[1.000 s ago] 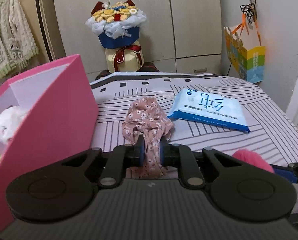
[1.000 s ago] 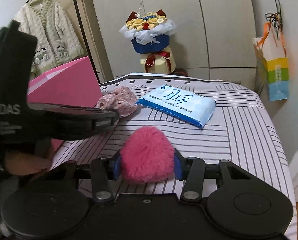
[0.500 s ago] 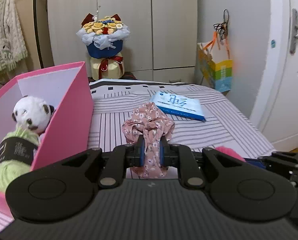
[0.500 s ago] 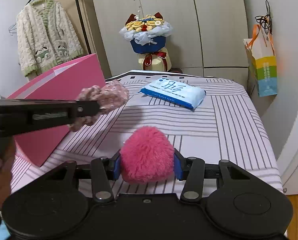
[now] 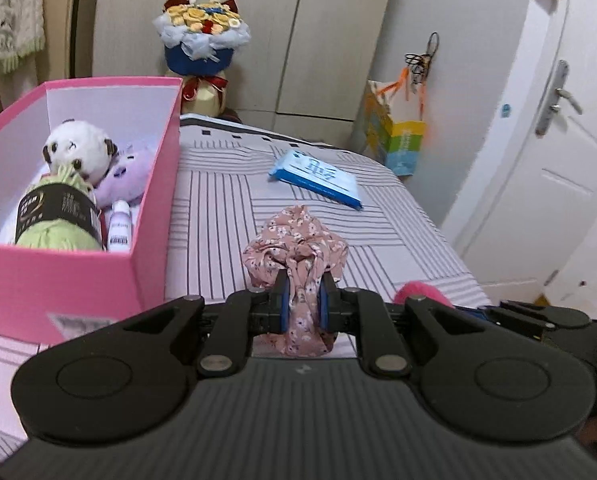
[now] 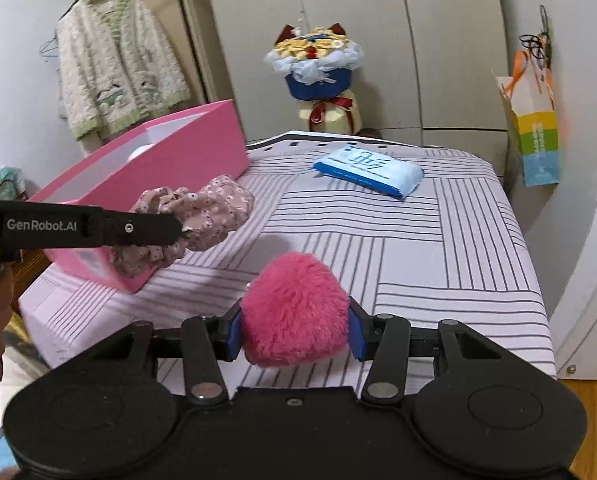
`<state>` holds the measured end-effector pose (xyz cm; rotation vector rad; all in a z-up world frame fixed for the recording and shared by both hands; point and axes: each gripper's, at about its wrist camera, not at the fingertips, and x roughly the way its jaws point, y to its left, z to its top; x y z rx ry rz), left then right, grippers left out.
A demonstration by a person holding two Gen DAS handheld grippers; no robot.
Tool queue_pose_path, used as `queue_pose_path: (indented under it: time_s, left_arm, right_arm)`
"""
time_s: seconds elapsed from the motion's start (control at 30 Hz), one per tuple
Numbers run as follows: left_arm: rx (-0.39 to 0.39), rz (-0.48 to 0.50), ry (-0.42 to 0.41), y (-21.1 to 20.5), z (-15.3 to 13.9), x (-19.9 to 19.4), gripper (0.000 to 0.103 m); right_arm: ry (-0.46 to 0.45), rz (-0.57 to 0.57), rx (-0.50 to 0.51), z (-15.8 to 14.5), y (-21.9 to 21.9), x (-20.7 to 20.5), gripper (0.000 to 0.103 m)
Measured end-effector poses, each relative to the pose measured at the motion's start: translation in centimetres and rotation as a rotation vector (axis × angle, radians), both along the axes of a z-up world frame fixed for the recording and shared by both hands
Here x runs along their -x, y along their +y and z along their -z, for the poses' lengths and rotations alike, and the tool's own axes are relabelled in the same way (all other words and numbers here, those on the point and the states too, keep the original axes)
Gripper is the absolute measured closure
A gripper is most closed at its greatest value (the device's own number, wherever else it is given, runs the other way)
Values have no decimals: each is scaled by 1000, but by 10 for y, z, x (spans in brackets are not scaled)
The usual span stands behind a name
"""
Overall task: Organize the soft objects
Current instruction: 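Carry the heart plush in the right gripper and floral cloth in the left into the pink box, release both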
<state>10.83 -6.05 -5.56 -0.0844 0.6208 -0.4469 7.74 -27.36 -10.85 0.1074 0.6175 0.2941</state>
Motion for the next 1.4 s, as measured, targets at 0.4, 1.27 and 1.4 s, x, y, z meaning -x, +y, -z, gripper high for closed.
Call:
queue_pose_path:
  time_s: [0.4, 1.27, 1.4]
  left_arm:
    - [17, 113, 3, 53, -51, 33, 90]
    - [-112, -183, -132, 176, -81, -44, 90]
    - [-151, -207, -85, 176, -65, -71, 89]
  right_arm:
    - [14, -125, 72, -59, 21, 19, 49]
    - [-184, -390, 247, -113, 168, -91, 49]
    - [-144, -435, 280, -104, 186, -120, 49]
